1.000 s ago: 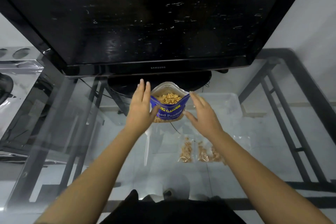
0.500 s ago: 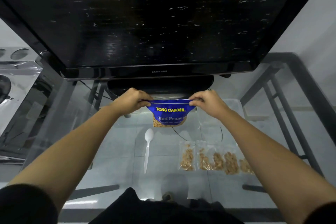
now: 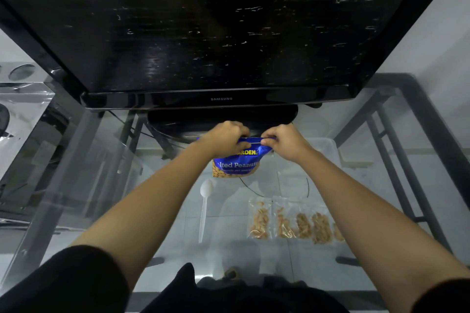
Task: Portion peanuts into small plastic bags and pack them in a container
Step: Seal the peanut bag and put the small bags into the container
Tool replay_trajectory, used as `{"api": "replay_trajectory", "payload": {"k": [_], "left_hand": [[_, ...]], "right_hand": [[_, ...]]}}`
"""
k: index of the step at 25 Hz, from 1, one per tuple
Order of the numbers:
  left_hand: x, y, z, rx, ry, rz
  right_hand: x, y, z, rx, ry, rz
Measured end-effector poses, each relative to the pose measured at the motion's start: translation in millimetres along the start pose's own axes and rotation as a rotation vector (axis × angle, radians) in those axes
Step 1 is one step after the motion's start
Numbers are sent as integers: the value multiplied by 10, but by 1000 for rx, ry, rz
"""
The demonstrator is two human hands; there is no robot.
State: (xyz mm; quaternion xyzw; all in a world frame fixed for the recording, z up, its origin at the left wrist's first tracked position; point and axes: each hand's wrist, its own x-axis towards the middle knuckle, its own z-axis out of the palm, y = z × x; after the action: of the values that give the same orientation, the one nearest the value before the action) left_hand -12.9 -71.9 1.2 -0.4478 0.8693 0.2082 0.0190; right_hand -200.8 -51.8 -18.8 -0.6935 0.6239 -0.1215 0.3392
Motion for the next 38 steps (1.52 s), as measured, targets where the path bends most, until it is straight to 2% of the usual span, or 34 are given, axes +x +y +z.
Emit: {"api": "replay_trajectory", "payload": {"k": [8, 13, 19, 24, 28, 32, 35, 38], "left_hand": [[64, 47, 135, -51, 75, -42], [-108, -217, 68, -104, 9, -157], [-311, -469, 48, -125, 68, -264], [-467, -633, 11, -345, 60, -287], [-475, -613, 39, -316, 109, -309], [-431, -568, 9, -269, 84, -224], [-377, -474, 28, -195, 67, -127], [-335, -415, 17, -172, 60, -138]], "right_hand": [[-24, -19, -10, -57, 6, 0], [-44, -36, -20, -31, -19, 1], [-49, -29, -29, -8, -27, 5], [-31, -49, -31, -52, -32, -6], [4, -66, -29, -81, -38, 2], [6, -107, -50, -135, -62, 17], [-14, -312, 38, -239, -56, -102], [46, -568, 217, -275, -38, -133]]}}
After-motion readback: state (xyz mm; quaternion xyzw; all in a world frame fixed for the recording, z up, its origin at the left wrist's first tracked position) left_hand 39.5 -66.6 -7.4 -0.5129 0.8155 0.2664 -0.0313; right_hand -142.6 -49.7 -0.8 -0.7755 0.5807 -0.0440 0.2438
